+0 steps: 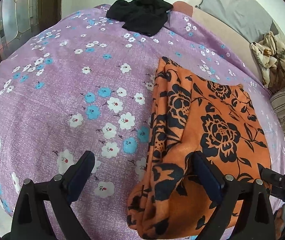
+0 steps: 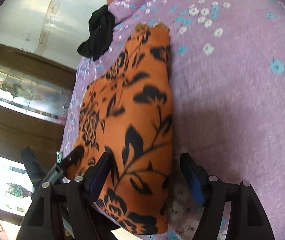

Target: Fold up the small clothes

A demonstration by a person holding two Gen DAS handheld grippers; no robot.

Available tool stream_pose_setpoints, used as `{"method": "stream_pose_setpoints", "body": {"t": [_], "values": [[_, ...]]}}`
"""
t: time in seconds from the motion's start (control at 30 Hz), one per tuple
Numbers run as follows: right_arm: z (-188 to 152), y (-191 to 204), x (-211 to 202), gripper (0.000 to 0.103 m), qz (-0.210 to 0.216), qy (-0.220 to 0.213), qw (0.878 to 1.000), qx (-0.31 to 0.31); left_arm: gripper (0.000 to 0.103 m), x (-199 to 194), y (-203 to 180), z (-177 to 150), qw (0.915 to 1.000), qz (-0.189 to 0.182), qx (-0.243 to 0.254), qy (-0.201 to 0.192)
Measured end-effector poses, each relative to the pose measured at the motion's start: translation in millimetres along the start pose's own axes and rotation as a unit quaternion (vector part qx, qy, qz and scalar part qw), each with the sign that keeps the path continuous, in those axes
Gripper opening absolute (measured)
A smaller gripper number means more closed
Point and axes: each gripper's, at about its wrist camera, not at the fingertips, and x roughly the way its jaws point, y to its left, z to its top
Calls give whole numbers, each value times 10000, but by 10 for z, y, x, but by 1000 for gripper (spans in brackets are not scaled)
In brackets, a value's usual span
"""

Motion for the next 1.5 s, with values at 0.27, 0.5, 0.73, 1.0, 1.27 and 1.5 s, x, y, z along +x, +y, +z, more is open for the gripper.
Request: {"method": "stream_pose_setpoints", "body": {"t": [0.27,0.5,0.73,1.0,1.27,1.5], "values": [[85,17,-96,74,93,-118,9999,-80,97,-187,132,204,9953,-852,-424,-153],[307,-10,161,75,53,10,9998,-198,96,370,241,350,9806,-1509,-743,1006],[312,52,193,44,52,77,9993,-360,42,386,115,272,9776,-1734,-432,1110],[319,308,-12,39,7,-58,9961,-878,33,164,-81,297,9860,-1406,-115,889],[333,-51,7,59,-467,152,9983,-318,62,278,-60,290,9864,-1246,-214,1053],[273,342,-442,59,-727,-784,9888,-1038,56,163,50,545,9817,-1691,-367,793]]}}
